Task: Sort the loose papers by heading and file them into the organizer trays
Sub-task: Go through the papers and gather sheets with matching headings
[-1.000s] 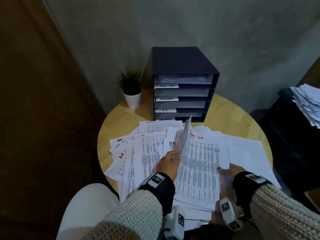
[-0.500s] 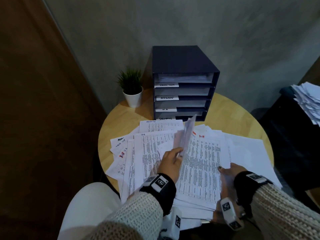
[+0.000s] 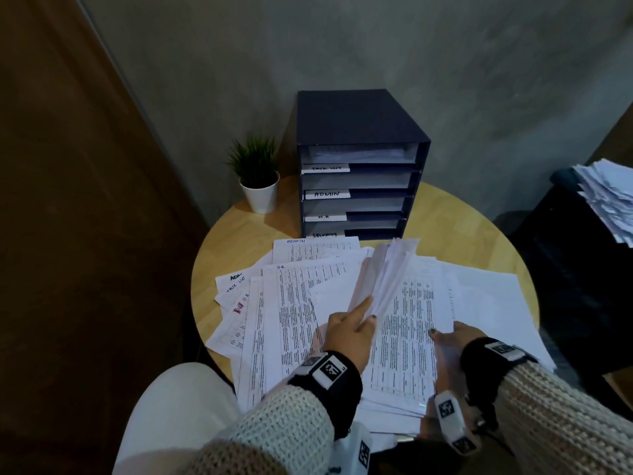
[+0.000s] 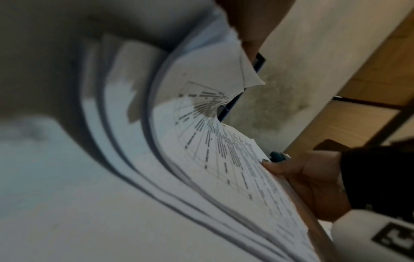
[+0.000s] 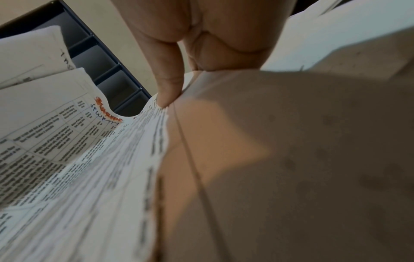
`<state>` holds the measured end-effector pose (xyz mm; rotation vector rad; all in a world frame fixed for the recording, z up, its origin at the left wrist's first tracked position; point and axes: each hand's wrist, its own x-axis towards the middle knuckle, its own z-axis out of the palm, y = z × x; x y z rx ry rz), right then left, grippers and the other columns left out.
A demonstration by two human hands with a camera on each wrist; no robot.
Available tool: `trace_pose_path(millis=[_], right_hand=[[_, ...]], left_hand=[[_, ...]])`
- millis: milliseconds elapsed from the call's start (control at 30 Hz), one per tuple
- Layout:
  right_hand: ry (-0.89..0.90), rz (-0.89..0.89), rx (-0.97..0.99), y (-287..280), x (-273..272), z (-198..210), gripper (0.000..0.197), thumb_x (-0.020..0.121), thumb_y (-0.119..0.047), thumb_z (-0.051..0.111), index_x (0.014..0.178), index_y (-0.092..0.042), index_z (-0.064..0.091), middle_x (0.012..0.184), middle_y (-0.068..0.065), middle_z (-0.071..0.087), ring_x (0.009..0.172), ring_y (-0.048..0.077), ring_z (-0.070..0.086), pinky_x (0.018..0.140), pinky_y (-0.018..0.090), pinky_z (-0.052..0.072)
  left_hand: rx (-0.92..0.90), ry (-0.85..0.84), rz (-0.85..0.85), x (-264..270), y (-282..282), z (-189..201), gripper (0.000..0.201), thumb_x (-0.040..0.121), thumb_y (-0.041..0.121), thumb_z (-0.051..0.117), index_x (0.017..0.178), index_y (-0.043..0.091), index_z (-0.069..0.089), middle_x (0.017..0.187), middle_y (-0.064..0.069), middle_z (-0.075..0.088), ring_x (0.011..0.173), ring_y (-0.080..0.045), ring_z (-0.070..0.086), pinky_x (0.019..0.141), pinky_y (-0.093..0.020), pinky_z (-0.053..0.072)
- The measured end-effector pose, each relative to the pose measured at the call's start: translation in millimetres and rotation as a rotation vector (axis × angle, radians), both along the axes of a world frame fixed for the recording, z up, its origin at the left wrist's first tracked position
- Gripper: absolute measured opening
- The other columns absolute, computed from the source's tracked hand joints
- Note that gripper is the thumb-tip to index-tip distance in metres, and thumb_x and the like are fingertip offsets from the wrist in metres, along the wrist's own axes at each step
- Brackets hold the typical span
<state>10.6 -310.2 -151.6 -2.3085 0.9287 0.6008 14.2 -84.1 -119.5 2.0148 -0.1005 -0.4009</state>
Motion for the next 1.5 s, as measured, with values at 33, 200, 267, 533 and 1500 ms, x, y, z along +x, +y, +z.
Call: trace_pose_path(millis=[33, 200, 267, 533, 1500], right_hand=[[-0.006, 0.0, 0.004, -0.6, -0.1, -0.2, 0.06, 0.094, -0.041, 0.051, 0.142, -0.006, 0.039, 0.148, 0.01, 0.041, 0.134, 0.028, 0.042, 0.112, 0.034, 0.034], [-0.019, 0.017, -0.01, 2.0, -0.5, 5.1, 0.053, 0.098, -0.036, 0.046, 0.141, -0.006, 0.04, 0.145, 0.011, 0.044, 0.132, 0.028, 0.044, 0.108, 0.031, 0.036], [-0.014, 0.021, -0.013, 3.5, -0.1, 7.4, 0.053, 0.098, -0.036, 0.045, 0.141, -0.006, 0.039, 0.146, 0.011, 0.043, 0.132, 0.028, 0.044, 0.107, 0.03, 0.036], [0.004, 0.015, -0.008, -3.0, 3.7, -6.8, 0.06, 0.095, -0.042, 0.049, 0.142, -0.008, 0.038, 0.147, 0.009, 0.041, 0.134, 0.027, 0.042, 0.109, 0.03, 0.034], [-0.083, -0.067, 0.084, -6.4, 1.4, -16.0, 0.056, 0.091, -0.036, 0.058, 0.137, -0.006, 0.044, 0.14, 0.012, 0.05, 0.128, 0.028, 0.049, 0.107, 0.033, 0.038]], left_hand=[[-0.025, -0.001, 0.016, 2.4, 1.8, 0.2, 0.037, 0.098, 0.035, 0.04, 0.133, 0.042, 0.048, 0.107, -0.003, 0.048, 0.06, -0.005, 0.046, 0.055, -0.009, 0.038], [0.004, 0.15, 0.218, 23.6, 24.9, 7.8, 0.042, 0.103, 0.03, 0.026, 0.131, 0.014, 0.052, 0.13, -0.009, 0.056, 0.119, -0.025, 0.053, 0.091, -0.023, 0.038], [0.086, 0.21, 0.219, 31.9, 33.0, 5.5, 0.044, 0.104, 0.025, 0.022, 0.133, 0.005, 0.048, 0.137, -0.014, 0.05, 0.125, -0.028, 0.048, 0.101, -0.026, 0.035], [0.241, 0.295, 0.318, 49.2, 40.6, -10.6, 0.044, 0.099, 0.036, 0.034, 0.124, 0.006, 0.055, 0.127, -0.014, 0.058, 0.117, -0.031, 0.054, 0.095, -0.028, 0.041], [-0.111, 0.371, 0.181, 36.9, 24.6, 8.7, 0.028, 0.093, 0.025, 0.05, 0.078, 0.009, 0.067, 0.092, -0.01, 0.063, 0.082, -0.018, 0.054, 0.075, -0.025, 0.04]])
